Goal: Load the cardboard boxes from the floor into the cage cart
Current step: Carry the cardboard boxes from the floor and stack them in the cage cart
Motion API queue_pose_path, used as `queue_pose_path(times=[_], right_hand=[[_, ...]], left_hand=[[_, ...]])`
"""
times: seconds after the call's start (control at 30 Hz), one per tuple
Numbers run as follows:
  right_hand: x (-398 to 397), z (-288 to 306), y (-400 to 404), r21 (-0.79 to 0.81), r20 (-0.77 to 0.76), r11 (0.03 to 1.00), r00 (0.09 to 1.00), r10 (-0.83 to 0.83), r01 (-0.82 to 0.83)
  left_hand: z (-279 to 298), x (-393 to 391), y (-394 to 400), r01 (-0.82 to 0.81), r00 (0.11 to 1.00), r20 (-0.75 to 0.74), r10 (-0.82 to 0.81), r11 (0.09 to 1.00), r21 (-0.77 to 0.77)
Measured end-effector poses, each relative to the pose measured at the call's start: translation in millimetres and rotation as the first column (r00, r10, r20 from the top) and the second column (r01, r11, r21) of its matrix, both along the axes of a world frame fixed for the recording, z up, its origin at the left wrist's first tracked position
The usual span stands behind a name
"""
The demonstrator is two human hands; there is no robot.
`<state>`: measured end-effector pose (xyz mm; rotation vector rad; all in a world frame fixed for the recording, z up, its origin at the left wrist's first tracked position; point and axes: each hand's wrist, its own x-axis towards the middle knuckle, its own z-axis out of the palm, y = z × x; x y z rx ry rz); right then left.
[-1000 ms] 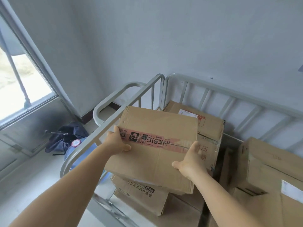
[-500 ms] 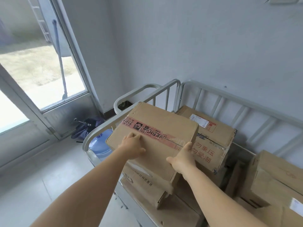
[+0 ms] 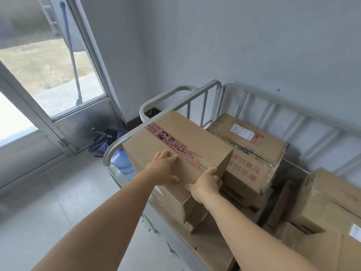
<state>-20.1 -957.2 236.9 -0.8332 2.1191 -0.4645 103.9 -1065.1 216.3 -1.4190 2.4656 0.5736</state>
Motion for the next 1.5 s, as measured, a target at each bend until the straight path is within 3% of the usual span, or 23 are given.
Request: queue_pose_path(times=[0.2, 0.33, 0.53, 0.83, 0.97, 1.17, 1.5], right_hand=[[-7.2, 0.3, -10.7, 0.037, -0.041, 0.999, 0.999, 0.011, -0.01], [-10.4, -1.2, -6.8, 0.083, -0.208, 0.988, 0.967, 0.145, -0.13], [-15.8, 15.3, 6.4, 0.038, -0.483, 0.905, 0.785, 0.388, -0.424], [54.5, 49.9, 4.1, -0.079, -0.523, 0.663, 0.597, 0.609, -0.745], [109.7, 55.3, 13.4, -0.117, -0.498, 0.532, 0.513, 0.699, -0.839], [205.3, 48.5, 46.7, -0.109, -0.537, 0.287, 0.299, 0.788, -0.952], [361.6, 22.2, 188.3, -0.034, -0.526, -0.066, -0.038, 0.849, -0.997]], left_hand=[[3.0, -7.2, -3.3, 0.029, 1.0, -0.003, -0.029, 1.0, -0.006], [11.0, -3.2, 4.0, 0.027, 1.0, -0.012, -0.027, 0.999, -0.042], [31.3, 18.4, 31.7, -0.131, 0.99, -0.074, 0.123, 0.984, -0.122], [78.0, 108.9, 100.4, -0.398, 0.917, -0.152, 0.369, 0.874, -0.279], [85.3, 163.7, 145.8, -0.548, 0.836, -0.161, 0.525, 0.778, -0.308], [79.1, 248.9, 230.2, -0.736, 0.667, -0.131, 0.734, 0.62, -0.271], [49.4, 373.3, 427.4, -0.93, 0.337, -0.08, 0.938, 0.318, -0.185]])
